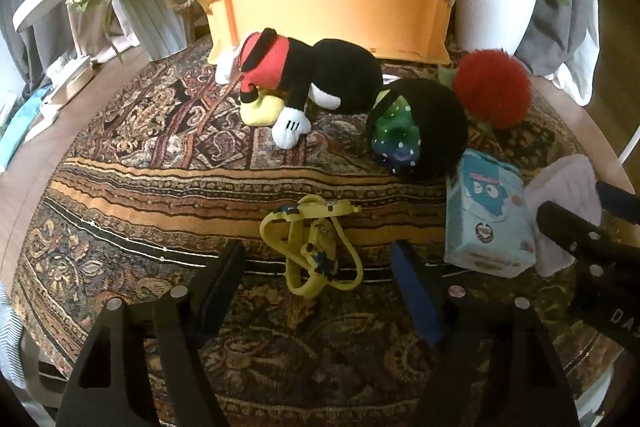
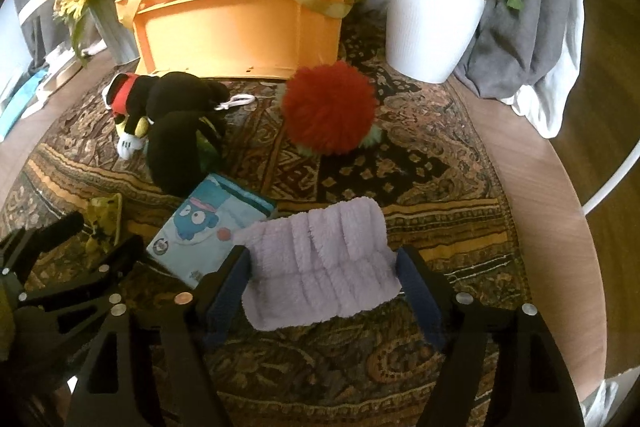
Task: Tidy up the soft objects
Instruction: 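Grasp the yellow lanyard with the left tool while the right tool grasps the lavender towel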
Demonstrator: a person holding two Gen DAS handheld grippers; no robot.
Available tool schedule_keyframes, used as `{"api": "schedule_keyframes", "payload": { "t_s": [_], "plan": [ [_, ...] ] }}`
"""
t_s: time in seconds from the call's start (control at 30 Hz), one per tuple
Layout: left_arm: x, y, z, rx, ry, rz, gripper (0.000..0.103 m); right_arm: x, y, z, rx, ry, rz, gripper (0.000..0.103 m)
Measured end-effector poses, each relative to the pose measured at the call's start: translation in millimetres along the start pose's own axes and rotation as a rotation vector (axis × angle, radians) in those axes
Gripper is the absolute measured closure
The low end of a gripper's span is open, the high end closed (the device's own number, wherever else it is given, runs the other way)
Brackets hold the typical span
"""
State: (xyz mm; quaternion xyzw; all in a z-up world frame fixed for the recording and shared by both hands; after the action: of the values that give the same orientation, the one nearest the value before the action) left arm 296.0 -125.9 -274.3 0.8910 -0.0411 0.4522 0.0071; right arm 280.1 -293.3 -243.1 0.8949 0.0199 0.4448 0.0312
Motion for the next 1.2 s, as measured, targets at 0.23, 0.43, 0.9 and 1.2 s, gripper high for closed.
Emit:
{"api": "schedule_keyframes", "payload": {
  "t_s": [0.23,0.43,0.9,1.2],
  "plan": [
    [3,1,3,-0.012,0.024,0.004,0.038,-5,5,8,-0.002,-0.003,0.049,0.028],
    [4,-3,1,-0.013,0.037,-0.008,0.056,-5,-1,3,-0.001,0.015,0.034,0.054],
    [10,-4,-17,-0.056,0.066,-0.024,0.083,3,-8,-19,-0.018,0.067,0.008,0.076],
    [28,-5,-43,-0.079,0.126,-0.029,0.083,14,-9,-42,-0.032,0.107,0.034,0.076]
  ]
}}
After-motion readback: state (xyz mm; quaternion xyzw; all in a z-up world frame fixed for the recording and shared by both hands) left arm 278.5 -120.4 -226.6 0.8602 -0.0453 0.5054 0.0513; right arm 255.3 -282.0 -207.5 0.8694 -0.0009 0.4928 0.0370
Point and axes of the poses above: each gripper's, at about its wrist camera, not at the fingertips, and z roughly the way its jaws point, y to its right, x to its top, the point moved 8 cm from there along z, roughly the way its jaws point, and after that the axes turned 15 degrees about y, right-handed, at the moved point
